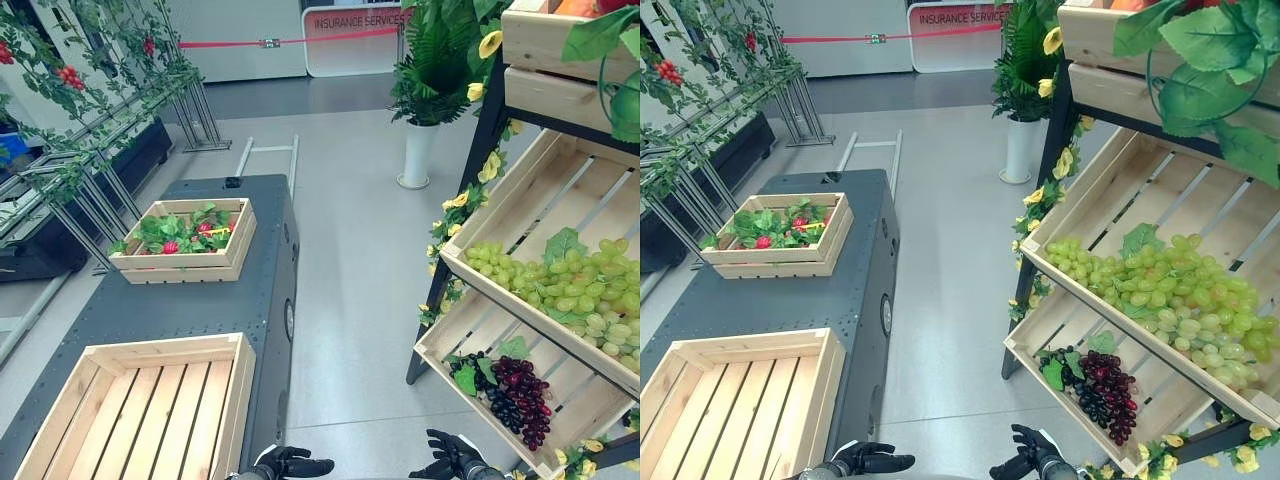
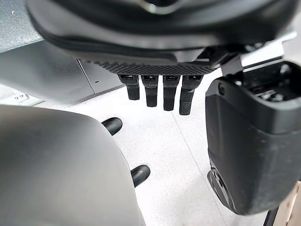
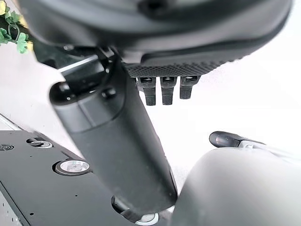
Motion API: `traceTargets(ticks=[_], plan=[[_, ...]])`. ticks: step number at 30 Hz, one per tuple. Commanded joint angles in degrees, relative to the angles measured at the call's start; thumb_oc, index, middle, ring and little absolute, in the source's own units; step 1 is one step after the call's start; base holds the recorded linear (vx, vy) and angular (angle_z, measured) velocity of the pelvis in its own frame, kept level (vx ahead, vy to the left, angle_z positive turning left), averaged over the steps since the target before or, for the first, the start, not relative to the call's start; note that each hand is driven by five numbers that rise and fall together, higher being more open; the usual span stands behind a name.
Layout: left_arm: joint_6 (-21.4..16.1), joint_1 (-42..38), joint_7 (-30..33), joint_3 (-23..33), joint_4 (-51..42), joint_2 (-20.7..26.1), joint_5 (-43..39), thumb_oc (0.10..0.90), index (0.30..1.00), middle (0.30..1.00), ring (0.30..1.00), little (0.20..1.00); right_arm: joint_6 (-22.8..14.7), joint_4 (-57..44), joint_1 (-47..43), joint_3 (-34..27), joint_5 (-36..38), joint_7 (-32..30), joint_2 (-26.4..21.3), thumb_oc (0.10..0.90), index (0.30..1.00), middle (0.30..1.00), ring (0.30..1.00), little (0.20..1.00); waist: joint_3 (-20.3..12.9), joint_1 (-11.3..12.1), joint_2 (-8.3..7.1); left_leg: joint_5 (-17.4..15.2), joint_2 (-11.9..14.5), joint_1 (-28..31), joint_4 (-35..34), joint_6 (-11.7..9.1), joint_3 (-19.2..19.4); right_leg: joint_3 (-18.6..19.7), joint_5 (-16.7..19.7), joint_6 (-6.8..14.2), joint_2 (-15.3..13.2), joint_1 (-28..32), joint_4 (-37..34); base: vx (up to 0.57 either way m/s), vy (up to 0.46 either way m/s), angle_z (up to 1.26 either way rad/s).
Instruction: Pick up the fruits from the basket on one side to the basket on the other side
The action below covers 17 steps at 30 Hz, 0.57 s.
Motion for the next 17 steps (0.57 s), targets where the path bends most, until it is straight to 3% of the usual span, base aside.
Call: traceTargets(ticks=[1,17], plan=[[-2.66,-2.64,-1.08,-1.62,4.64,-1.59,-1.40,0.800,0.900,0.900,0.900,0.900,-1.77,2.78,-4.54,-0.09,-1.02,-1.85,3.38,0.800,0.900,0.900,0.900,0.900,0.38,1.59,-1.89,-5.66,-4.05,1.06,0.56,2.06,-2.34,-1.14,-1.01,-0.07,0.60,1.29,0.34,0.01,-0.006,0.09],[-6.26,-1.79,0.11,-0.24,4.82,-1.47,-1.74,0.800,0.900,0.900,0.900,0.900,-2.75,3.52,-3.88,-0.35,-2.00,-0.86,3.86,0.800,0.900,0.900,0.900,0.900,1.43,2.49,-2.63,-5.87,-4.12,1.33,0.56,2.12,-3.17,-2.31,-1.43,-0.08,0.38,1.96,0.34,0.01,-0.001,0.03]])
